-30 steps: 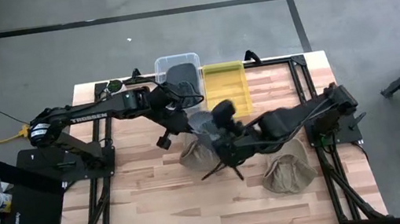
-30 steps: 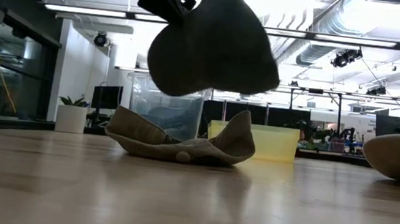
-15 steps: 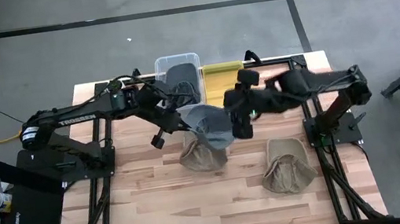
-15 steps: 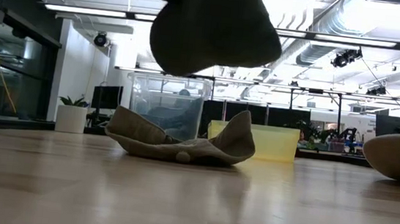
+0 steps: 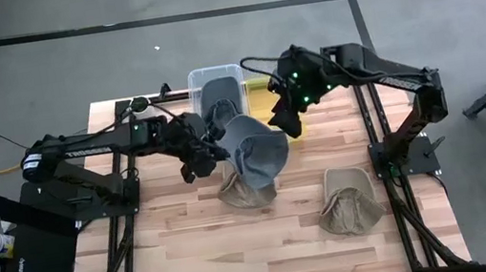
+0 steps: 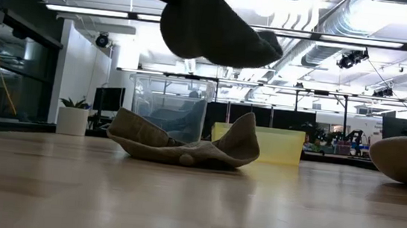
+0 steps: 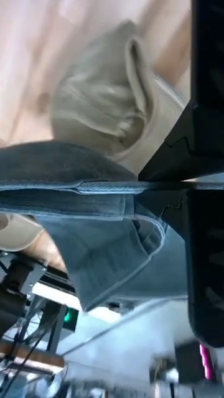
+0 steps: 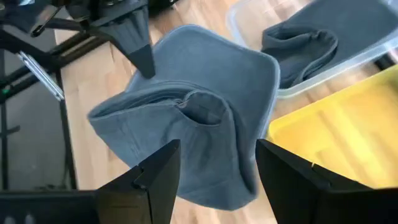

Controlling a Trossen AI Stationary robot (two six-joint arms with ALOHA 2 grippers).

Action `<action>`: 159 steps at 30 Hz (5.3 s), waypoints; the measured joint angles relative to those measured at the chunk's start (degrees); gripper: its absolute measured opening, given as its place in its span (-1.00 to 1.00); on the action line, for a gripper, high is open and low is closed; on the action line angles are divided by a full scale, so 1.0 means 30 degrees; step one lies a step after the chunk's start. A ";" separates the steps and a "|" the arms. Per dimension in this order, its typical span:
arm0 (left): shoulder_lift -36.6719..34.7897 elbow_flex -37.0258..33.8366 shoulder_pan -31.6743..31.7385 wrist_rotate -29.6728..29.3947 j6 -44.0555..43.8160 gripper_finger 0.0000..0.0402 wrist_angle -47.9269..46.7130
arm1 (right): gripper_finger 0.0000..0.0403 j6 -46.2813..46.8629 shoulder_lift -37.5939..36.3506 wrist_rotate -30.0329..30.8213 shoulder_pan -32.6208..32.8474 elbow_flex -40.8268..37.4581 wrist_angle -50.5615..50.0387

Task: Pick & Place hat
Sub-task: Put the black cap into the transparent bin

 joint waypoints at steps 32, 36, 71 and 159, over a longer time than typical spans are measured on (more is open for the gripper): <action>0.0005 0.0000 -0.0192 -0.4301 0.2799 -1.00 0.0073 | 0.28 -0.6115 0.3485 0.5753 0.0739 -0.0015 -0.1566; 0.0007 0.0000 -0.0192 -0.4372 0.2796 -1.00 0.0013 | 0.28 -0.5611 0.3491 0.6787 0.0459 -0.0015 -0.1158; 0.0007 0.0000 -0.0192 -0.6561 0.4278 -1.00 0.2180 | -0.14 -0.4684 0.3635 0.3042 -0.1800 -0.0015 0.0205; -0.8218 -0.4490 0.4369 -0.8865 -1.8721 0.04 0.3233 | -0.96 0.0640 0.3643 0.0251 -0.5051 -0.0015 0.7641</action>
